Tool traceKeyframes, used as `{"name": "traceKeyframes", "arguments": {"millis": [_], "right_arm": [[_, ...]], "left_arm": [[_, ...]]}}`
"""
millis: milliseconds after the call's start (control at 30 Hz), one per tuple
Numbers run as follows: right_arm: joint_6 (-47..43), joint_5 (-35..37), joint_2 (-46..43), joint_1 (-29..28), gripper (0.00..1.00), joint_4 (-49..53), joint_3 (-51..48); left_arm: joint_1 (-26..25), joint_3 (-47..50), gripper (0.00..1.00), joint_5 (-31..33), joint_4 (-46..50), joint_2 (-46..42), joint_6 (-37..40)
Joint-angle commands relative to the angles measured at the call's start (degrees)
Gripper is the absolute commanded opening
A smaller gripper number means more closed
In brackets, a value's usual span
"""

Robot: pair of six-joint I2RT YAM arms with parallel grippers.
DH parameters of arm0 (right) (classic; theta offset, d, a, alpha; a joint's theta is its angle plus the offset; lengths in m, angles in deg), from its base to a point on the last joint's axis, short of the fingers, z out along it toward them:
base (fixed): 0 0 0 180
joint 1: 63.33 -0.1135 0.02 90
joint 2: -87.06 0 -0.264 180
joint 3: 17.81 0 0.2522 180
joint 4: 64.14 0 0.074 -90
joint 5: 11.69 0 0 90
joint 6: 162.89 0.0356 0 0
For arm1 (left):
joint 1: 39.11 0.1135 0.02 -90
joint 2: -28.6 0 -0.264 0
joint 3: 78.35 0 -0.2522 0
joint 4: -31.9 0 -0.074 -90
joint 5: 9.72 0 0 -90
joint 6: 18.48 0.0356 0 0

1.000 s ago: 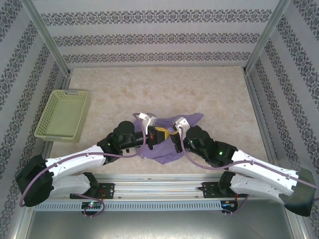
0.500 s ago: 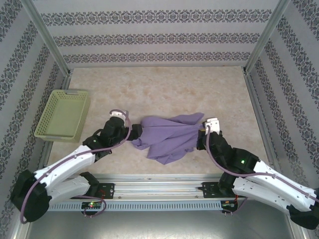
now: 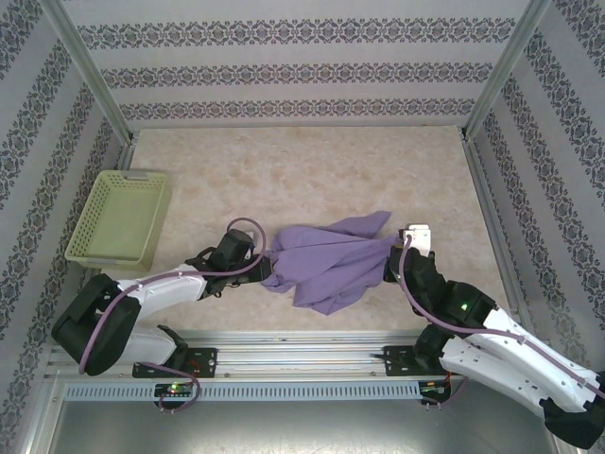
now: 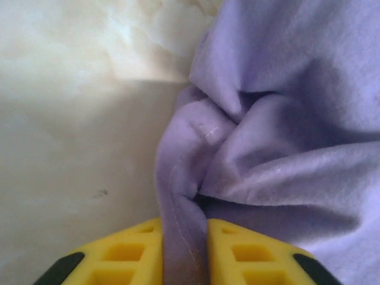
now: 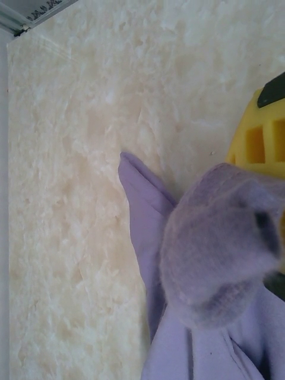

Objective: Fold the inside-out t-shirt

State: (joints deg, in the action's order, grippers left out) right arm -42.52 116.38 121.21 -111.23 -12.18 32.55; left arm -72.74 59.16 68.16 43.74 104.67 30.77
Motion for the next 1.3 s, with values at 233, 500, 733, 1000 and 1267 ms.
{"name": "traceKeyframes", "arguments": {"millis": [233,500,733,1000,1267], "right_arm": [[-12.53,-10.86,5.03,21.84,0.00,4.56,21.86],[-13.98,-24.15,3.57,24.21,0.00,1.07,25.42],[-3.34,-29.49,6.39,23.75,0.00,-6.10,5.74],[-0.84,-29.58,12.86,23.86,0.05,-5.95,0.23],[-1.32,-28.88,16.74,25.92,0.16,-8.74,0.31]], "left_arm": [[24.20,-25.29,0.00,-5.70,11.53,-17.05,1.32],[24.22,-21.29,0.00,0.84,9.07,-32.66,2.99],[24.23,-11.26,0.00,-6.87,11.52,-20.44,0.16],[24.28,-12.02,0.04,-9.67,11.74,-8.24,1.29],[24.24,-18.07,0.16,-6.60,8.31,6.06,2.13]]}}
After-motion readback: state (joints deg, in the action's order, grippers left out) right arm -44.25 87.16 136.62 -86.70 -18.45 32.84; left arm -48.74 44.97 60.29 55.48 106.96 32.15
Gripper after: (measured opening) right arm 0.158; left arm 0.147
